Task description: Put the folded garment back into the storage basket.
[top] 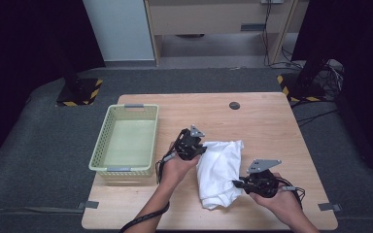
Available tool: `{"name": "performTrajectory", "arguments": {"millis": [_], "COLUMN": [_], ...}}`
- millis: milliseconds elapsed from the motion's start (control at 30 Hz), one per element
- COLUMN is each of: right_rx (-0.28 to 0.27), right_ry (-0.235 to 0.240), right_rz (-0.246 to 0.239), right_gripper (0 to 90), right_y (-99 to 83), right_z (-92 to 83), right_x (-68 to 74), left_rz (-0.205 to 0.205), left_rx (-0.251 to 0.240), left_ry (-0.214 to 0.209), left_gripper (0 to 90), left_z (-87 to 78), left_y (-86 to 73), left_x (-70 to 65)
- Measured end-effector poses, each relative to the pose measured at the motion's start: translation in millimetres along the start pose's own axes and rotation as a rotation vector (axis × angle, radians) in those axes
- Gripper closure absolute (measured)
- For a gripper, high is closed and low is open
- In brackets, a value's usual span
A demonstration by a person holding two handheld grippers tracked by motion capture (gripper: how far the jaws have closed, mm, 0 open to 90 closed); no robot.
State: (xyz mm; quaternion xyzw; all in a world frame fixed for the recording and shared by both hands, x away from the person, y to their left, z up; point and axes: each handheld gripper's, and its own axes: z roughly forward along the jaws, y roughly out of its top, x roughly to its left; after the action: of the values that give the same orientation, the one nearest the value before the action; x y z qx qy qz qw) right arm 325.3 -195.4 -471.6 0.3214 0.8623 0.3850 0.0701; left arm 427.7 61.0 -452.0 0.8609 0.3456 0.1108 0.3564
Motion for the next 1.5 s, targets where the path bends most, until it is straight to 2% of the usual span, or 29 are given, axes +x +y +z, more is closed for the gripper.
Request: {"name": "performTrajectory", "arguments": {"millis": [767, 1500], "right_rx": [-0.044, -0.07], "right_ry": [0.027, 0.048], "right_rz": [-0.026, -0.05], "right_gripper": [80.9, 80.8], "right_y": [29.6, 63.0], "right_z": [-15.3, -15.7], "right_x": [9.3, 14.0], "left_rz": [0.013, 0.008], "left_rx": [-0.028, -0.041], "left_ry": [0.021, 0.029], "left_gripper": [83.5, 83.5], "left_z": [-39.8, -60.5], "left_y": [15.7, 22.4], "left_x": [9.1, 29.1]}}
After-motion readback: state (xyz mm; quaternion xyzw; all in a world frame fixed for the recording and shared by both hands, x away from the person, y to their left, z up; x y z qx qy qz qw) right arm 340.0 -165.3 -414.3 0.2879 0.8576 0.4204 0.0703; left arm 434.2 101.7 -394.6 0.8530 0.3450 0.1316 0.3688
